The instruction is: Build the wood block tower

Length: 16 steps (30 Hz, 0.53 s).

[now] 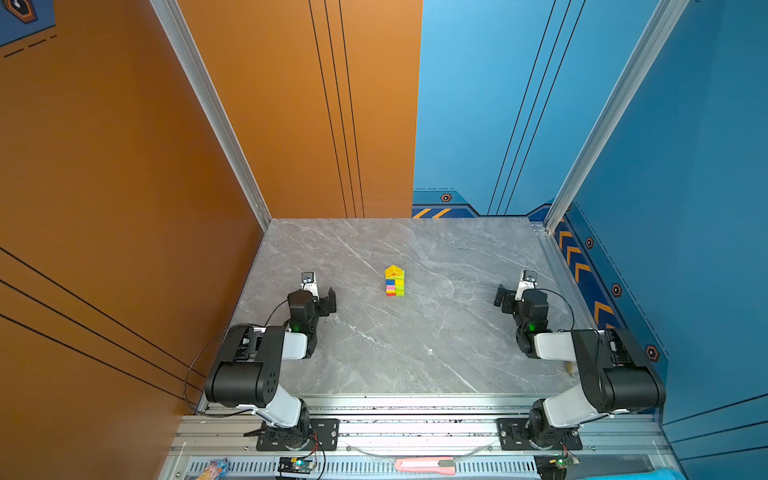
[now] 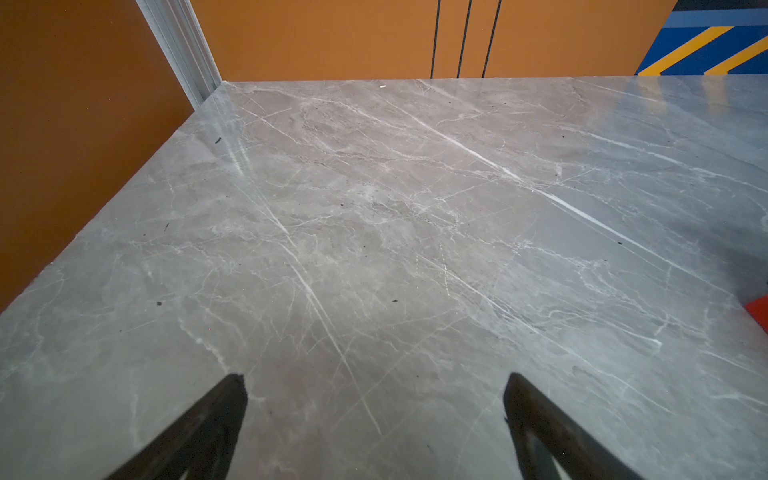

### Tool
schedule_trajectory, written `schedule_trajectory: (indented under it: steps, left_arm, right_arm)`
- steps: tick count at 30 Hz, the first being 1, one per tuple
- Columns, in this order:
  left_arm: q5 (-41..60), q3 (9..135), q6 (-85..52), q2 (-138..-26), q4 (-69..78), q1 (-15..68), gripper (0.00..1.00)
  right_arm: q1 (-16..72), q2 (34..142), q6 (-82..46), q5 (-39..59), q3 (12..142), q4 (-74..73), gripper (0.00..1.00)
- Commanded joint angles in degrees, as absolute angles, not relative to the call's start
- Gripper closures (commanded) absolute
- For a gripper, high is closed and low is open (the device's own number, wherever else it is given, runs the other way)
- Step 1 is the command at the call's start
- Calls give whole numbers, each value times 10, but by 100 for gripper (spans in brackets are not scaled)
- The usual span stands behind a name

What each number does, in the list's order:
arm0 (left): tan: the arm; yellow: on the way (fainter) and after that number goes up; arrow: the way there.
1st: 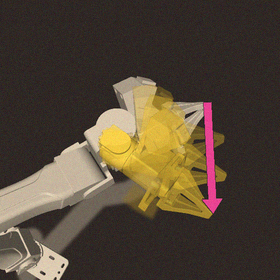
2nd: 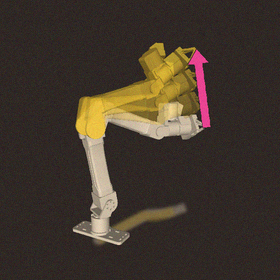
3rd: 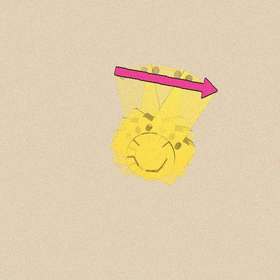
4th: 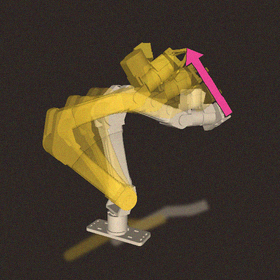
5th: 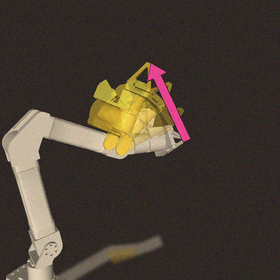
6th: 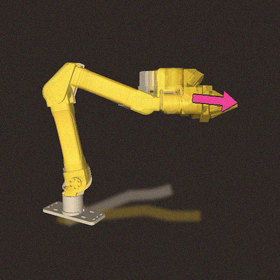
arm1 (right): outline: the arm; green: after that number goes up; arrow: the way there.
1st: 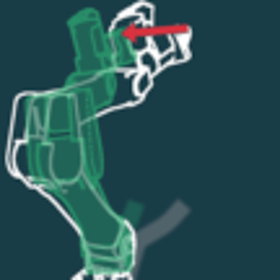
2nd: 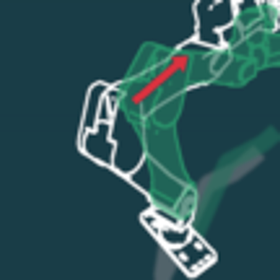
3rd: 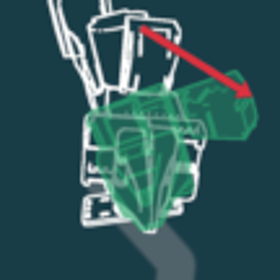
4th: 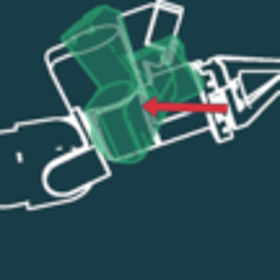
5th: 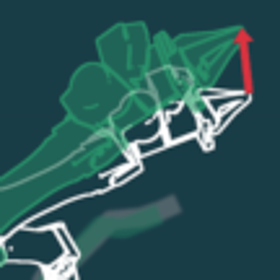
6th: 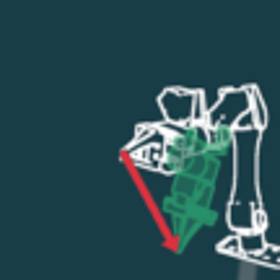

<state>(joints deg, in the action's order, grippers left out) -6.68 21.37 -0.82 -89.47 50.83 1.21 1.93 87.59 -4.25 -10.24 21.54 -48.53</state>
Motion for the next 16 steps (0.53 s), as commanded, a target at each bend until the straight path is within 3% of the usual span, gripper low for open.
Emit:
schedule_trajectory:
  steps: [1, 16]
  left_arm:
    - [-79, 220, 0, -892, 517, 15, 2]
    - [-79, 220, 0, -893, 518, 15, 2]
  right_arm:
    - [22, 877, -35, -102, 220, -492, 0]
    - [20, 877, -35, -98, 221, -491, 0]
